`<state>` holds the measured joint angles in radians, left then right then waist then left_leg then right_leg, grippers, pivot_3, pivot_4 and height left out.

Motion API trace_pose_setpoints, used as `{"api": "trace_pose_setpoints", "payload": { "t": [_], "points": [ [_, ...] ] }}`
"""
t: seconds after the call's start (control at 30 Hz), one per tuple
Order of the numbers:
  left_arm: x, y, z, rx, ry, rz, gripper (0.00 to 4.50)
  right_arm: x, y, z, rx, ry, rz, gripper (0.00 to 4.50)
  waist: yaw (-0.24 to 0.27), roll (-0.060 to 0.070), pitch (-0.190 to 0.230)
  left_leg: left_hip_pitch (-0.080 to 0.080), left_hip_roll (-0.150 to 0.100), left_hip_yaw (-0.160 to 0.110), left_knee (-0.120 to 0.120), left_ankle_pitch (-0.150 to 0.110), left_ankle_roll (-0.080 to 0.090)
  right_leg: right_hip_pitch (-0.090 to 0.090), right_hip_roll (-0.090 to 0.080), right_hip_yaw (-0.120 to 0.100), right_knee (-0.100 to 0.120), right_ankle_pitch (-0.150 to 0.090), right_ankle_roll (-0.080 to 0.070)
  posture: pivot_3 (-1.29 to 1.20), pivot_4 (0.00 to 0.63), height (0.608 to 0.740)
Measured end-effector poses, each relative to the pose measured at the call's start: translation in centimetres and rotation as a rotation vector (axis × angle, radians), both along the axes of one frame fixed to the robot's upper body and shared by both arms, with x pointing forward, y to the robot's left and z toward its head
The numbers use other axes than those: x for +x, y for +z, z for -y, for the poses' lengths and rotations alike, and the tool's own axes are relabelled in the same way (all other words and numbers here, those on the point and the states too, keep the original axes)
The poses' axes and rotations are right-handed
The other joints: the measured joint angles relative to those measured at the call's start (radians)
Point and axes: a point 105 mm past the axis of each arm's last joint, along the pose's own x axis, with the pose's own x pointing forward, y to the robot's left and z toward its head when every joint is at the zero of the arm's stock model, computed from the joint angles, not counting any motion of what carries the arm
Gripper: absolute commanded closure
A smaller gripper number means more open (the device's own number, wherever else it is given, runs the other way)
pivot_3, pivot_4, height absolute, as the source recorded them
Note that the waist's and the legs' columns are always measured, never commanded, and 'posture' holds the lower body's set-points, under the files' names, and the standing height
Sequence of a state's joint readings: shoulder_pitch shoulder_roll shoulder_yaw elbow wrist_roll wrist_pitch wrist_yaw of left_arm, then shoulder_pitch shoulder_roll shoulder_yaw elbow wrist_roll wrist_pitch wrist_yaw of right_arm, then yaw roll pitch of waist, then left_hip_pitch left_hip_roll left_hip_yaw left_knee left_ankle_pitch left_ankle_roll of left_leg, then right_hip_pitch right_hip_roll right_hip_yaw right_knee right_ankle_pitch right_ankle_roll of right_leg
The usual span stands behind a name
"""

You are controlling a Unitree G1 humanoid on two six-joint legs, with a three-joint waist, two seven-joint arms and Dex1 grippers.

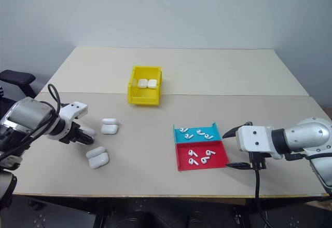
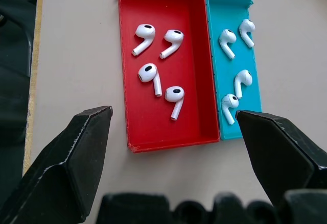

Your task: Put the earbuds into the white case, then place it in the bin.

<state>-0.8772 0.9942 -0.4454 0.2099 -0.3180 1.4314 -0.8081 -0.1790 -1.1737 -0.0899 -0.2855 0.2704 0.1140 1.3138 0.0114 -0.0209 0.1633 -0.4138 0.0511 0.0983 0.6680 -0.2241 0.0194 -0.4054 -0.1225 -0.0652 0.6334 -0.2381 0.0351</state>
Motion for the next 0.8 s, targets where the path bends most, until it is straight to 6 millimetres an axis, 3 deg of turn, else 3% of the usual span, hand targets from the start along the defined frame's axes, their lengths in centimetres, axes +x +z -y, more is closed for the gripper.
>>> {"api": "trace_pose_setpoints", "payload": {
  "t": [0.1, 0.23, 0.33, 0.43, 0.53, 0.7, 0.8],
  "points": [
    [0.0, 0.6, 0.3, 0.015, -0.041, 0.037, 1.71, 0.1, 0.1, 0.0, -0.002, -0.001, 0.003, 0.00, 0.000, -0.001, 0.000, -0.001, 0.000, -0.001, 0.000, 0.000, 0.000, -0.001, 0.000, -0.001, 0.000, 0.000, 0.000, 0.00, 0.150, 0.740],
    [0.4, 5.2, 1.0, 0.015, -0.124, 0.229, 1.71, 0.3, 1.0, 0.0, -0.017, 0.009, 0.028, 0.00, -0.001, -0.002, 0.001, -0.002, 0.000, 0.000, 0.001, 0.000, -0.001, -0.001, 0.000, 0.000, -0.001, 0.000, 0.000, 0.00, 0.150, 0.740],
    [0.0, 9.2, 2.8, -0.040, -0.267, 0.437, 1.71, 0.4, 2.3, 0.0, -0.041, 0.024, 0.055, 0.00, -0.001, -0.002, 0.001, -0.001, 0.000, 0.000, 0.000, 0.000, -0.001, -0.001, 0.000, 0.000, -0.001, 0.000, 0.000, 0.00, 0.150, 0.740],
    [-1.2, 11.7, 6.3, -0.237, -0.428, 0.612, 1.71, 0.3, 3.1, -0.2, -0.063, 0.053, 0.062, 0.00, 0.000, -0.001, 0.001, -0.001, 0.000, -0.001, 0.001, 0.000, -0.001, 0.000, -0.001, -0.001, -0.001, 0.000, 0.000, 0.00, 0.150, 0.740],
    [-2.5, 12.4, 9.1, -0.414, -0.584, 0.814, 1.71, 0.2, 3.5, -0.6, -0.085, 0.089, 0.061, 0.00, 0.000, 0.000, 0.000, 0.000, 0.000, -0.001, 0.002, 0.000, -0.001, 0.001, -0.001, 0.000, 0.000, 0.000, 0.000, 0.00, 0.150, 0.740],
    [-5.9, 10.6, 12.5, -0.641, -0.850, 0.991, 1.71, 0.4, 3.4, -1.7, -0.157, 0.152, 0.028, 0.00, -0.005, 0.000, 0.000, 0.000, 0.001, 0.000, 0.002, 0.001, -0.001, 0.001, 0.000, -0.001, 0.000, 0.000, -0.001, 0.00, 0.150, 0.740],
    [-7.0, 9.9, 13.8, -0.752, -0.880, 1.105, 1.71, 0.3, 2.8, -2.5, -0.211, 0.195, 0.017, 0.00, -0.002, 0.001, 0.000, 0.000, 0.001, 0.000, 0.002, 0.000, 0.000, 0.002, -0.001, 0.000, -0.001, 0.000, -0.001, 0.00, 0.150, 0.740]
  ]
}}
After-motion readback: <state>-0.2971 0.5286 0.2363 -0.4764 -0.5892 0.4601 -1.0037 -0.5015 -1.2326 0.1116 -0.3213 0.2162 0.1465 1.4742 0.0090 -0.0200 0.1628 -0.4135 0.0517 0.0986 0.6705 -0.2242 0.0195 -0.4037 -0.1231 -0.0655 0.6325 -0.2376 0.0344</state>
